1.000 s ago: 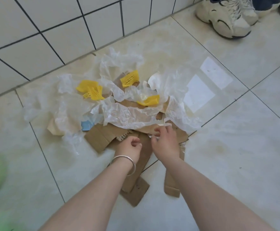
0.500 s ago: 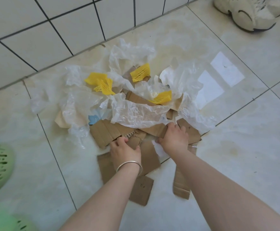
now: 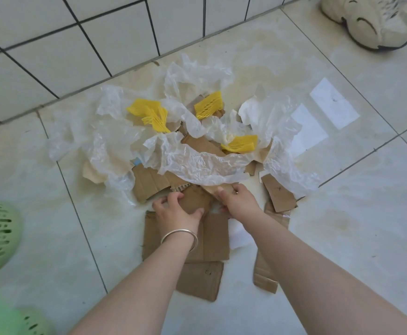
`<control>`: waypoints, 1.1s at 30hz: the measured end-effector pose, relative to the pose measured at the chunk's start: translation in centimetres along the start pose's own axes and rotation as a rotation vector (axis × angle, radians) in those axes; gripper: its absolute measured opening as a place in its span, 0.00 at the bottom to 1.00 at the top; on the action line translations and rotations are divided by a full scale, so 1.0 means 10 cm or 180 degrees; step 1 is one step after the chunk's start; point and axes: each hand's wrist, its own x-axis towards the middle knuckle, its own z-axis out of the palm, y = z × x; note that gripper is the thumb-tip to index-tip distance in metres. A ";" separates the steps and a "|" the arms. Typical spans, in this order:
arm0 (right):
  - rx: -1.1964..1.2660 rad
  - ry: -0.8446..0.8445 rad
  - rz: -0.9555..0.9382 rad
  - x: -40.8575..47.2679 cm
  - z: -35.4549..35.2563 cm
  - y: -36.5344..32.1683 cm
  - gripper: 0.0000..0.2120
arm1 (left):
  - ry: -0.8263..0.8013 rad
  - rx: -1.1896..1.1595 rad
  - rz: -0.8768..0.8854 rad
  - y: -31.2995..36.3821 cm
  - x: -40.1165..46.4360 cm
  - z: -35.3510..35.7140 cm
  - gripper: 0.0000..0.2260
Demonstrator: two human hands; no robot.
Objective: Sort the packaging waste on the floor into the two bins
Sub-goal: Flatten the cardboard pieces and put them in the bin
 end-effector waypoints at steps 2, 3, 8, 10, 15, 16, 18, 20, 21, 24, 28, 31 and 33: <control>0.0100 0.0046 -0.0026 0.02 0.03 -0.01 0.11 | -0.0103 -0.0328 -0.0214 0.07 0.02 -0.02 0.24; 0.0163 0.0046 0.0006 0.02 0.03 -0.01 0.10 | -0.0140 -0.0491 -0.0337 0.11 0.03 -0.04 0.24; 0.0357 0.0115 -0.0051 0.00 -0.08 -0.04 0.07 | -0.0289 -0.1155 -0.0679 0.22 0.05 -0.09 0.22; 0.0488 0.0196 -0.0104 -0.04 -0.15 -0.07 0.09 | -0.0714 -0.1446 -0.0536 0.23 0.04 -0.11 0.16; 0.0888 -0.0199 0.0202 -0.09 -0.34 -0.11 0.26 | -0.2066 -0.1952 -0.0348 0.27 -0.03 -0.29 0.07; 0.0804 -0.0251 0.0223 -0.10 -0.38 -0.12 0.24 | -0.2214 -0.1776 -0.0108 0.24 0.00 -0.32 0.11; 0.0778 -0.0196 0.0274 -0.11 -0.46 -0.13 0.20 | -0.2218 -0.0846 0.0436 0.15 0.04 -0.37 0.17; 0.0865 -0.0125 0.0445 -0.13 -0.56 -0.13 0.13 | -0.1731 0.0780 0.0875 0.01 0.08 -0.37 0.26; 0.0919 -0.0130 0.0528 -0.16 -0.60 -0.12 0.09 | -0.1450 0.1436 0.1071 -0.05 0.08 -0.38 0.31; 0.1121 -0.0201 0.0692 -0.21 -0.67 -0.04 0.07 | -0.1040 0.2303 0.1565 -0.17 0.05 -0.31 0.37; 0.1369 -0.0216 0.0675 -0.27 -0.67 0.10 0.09 | -0.0992 0.2540 0.1394 -0.20 0.05 -0.19 0.31; 0.1578 -0.0181 0.0595 -0.27 -0.64 0.23 0.10 | -0.1407 0.2331 0.1096 -0.16 0.06 -0.20 0.26; 0.1840 -0.0158 0.0566 -0.28 -0.63 0.29 0.11 | -0.1560 0.1739 0.0978 -0.13 0.08 -0.22 0.18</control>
